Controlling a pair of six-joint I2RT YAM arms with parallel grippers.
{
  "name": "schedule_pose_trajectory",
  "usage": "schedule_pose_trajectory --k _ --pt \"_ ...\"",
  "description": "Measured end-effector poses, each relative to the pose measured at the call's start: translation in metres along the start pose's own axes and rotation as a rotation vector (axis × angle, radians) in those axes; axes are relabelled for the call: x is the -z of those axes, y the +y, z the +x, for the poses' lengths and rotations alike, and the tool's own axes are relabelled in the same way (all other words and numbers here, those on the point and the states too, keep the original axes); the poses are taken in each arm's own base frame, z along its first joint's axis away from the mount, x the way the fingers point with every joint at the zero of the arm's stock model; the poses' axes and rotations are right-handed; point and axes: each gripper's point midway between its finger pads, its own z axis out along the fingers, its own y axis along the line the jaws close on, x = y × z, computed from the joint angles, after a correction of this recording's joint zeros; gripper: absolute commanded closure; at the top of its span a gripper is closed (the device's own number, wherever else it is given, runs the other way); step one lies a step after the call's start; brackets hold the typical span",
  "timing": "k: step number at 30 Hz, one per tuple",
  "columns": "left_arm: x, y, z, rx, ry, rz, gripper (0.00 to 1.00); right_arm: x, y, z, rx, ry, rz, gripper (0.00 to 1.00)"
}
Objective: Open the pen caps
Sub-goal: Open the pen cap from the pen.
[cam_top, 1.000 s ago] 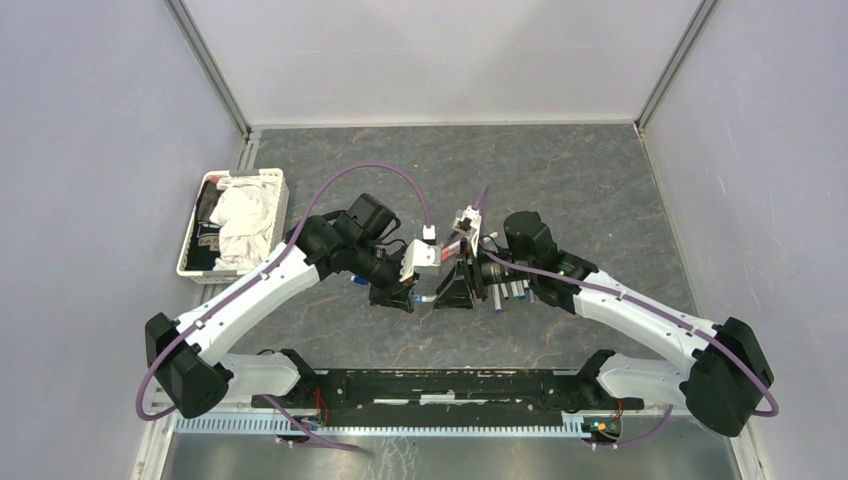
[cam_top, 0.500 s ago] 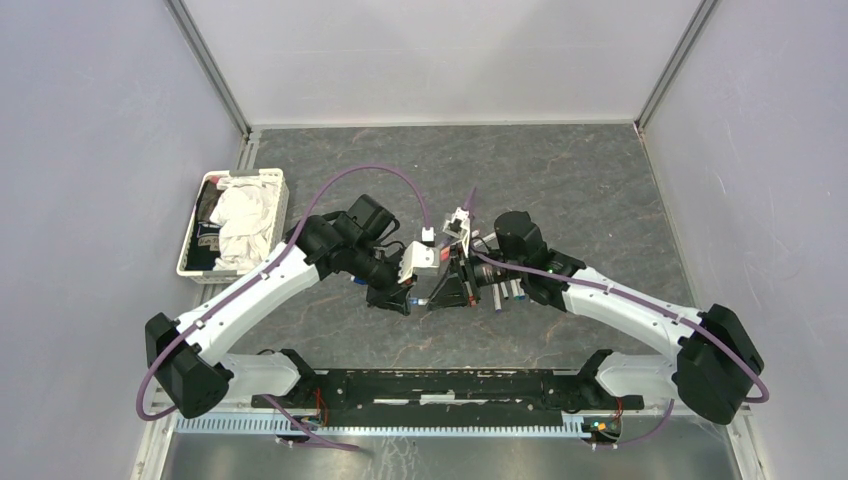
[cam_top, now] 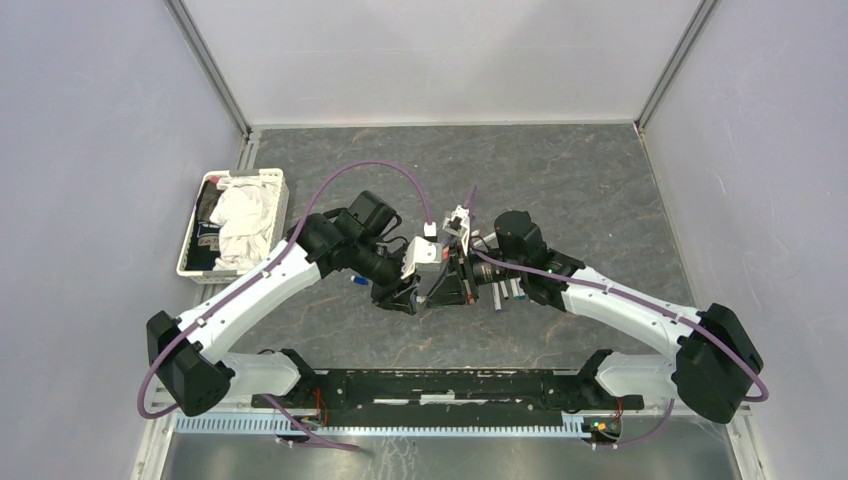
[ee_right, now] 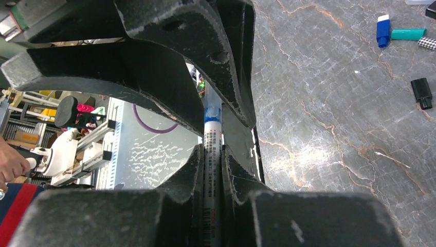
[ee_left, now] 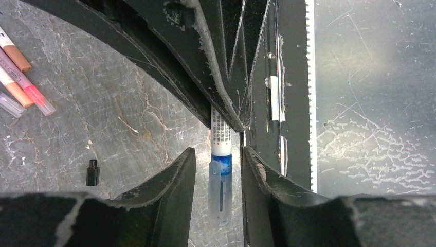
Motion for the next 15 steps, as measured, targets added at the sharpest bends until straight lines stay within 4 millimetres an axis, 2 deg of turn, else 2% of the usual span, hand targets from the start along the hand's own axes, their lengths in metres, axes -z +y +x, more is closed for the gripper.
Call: schedule_pose_trajectory --k 2,5,8,10,12,15 --pt "0.0000 0.0003 -0.0008 -0.002 -0.003 -0.001 0.67 -0.0001 -0.0001 -0.0009 0.002 -0.003 0.001 1.00" --pt "-0.0002 0.0013 -0.0025 -0.004 -0.009 -0.004 0.96 -0.0005 -0.0006 -0.0033 0.002 -0.013 0.005 1.00" --pt "-0.0003 0.0011 -0.0021 -0.006 -0.007 -0.003 0.98 -0.0006 -0.0017 -0.0039 0.007 -0.016 0.011 0.98" --pt "-0.0001 0.0006 -0.0009 -0.005 -0.002 -0.002 0.98 -0.0007 -0.0029 -0.0037 0.009 -0.016 0.017 0.80" --pt "0.0001 0.0002 0.0001 -0.005 0.002 -0.001 0.98 -0.0011 -0.0027 -0.0035 0.009 -0.016 0.018 0.68" --pt "0.0002 0.0002 0.0020 -0.006 0.010 -0.001 0.98 -0.0036 -0.0027 -0.0051 -0.015 -0.017 0.014 0.63"
